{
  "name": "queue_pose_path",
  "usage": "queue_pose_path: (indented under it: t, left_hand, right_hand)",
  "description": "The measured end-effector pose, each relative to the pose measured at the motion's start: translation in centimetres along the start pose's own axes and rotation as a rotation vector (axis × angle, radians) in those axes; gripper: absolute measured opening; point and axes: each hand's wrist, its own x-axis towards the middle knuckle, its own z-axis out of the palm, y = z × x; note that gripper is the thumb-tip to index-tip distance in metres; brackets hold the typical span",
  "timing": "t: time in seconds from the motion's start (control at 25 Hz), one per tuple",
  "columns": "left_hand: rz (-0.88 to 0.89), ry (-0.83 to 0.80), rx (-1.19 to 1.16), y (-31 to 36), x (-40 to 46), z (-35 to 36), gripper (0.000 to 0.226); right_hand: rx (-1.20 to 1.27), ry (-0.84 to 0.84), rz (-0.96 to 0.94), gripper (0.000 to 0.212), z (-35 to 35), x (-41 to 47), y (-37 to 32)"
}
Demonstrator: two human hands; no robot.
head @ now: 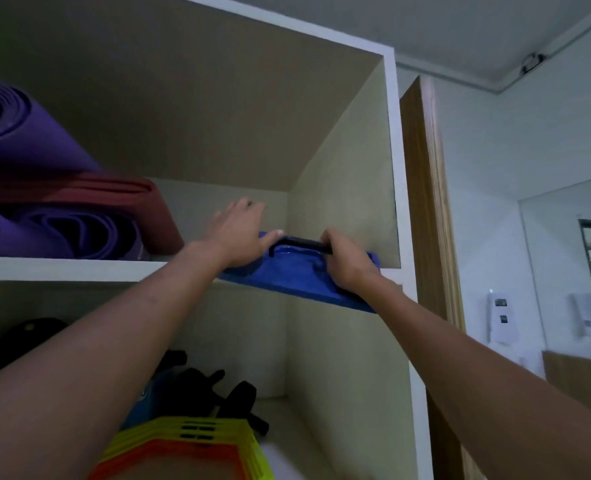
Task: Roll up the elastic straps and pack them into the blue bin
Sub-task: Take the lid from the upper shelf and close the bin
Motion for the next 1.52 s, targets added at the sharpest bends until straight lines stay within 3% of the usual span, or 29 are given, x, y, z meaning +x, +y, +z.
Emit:
queue_pose_path:
  t: [0.2,0.32,0.4,0.52,0.76,0.96,1.12,1.24,1.36,1.52]
  left_hand:
    - [0.168,0.006,-0.151,1.4,-7.0,1.5,0.080]
    - [0.074,0.105,-0.237,0.9,-14.3,3.3,0.061]
    - [0.003,0.133,-0.249,-0.3,-20.0,4.8,0.057]
    - [-0.080,0.036,-0.258,-2.2,-29.5,7.6,0.055]
    - [-0.279,-0.320,-0.319,-6.0,-50.9,13.7,0.050]
    - [-0.381,-0.514,-0.345,-7.5,-62.7,17.1,0.048]
    - [-0.426,-0.656,-0.347,-8.4,-68.4,19.7,0.064]
    - [-0.451,-0.697,-0.333,-9.2,-70.2,21.3,0.049]
    - [-0.482,-0.712,-0.319,-10.5,-70.9,22.4,0.048]
    - [-0.516,-0.738,-0.304,-10.3,-70.9,22.1,0.070]
  right_hand:
    - [0.206,0.162,-0.234,0.030,1.7,-6.3,0.0]
    - [0.135,0.129,-0.305,0.047,4.4,-11.5,-1.4]
    - [0.138,0.103,-0.313,0.047,7.3,-16.0,-2.3]
    - [0.184,0.012,-0.250,0.041,13.1,-23.8,-3.2]
    - [0.223,-0.369,-0.088,0.046,25.5,-41.6,-3.8]
    - [0.240,-0.583,0.039,0.046,31.8,-52.9,-4.0]
    - [0.193,-0.733,0.098,0.049,35.4,-57.5,-3.5]
    - [0.147,-0.791,0.136,0.046,37.3,-58.7,-3.5]
    - [0.137,-0.808,0.152,0.049,38.7,-58.6,-4.0]
    - [0.141,-0.785,0.187,0.065,39.3,-58.8,-4.1]
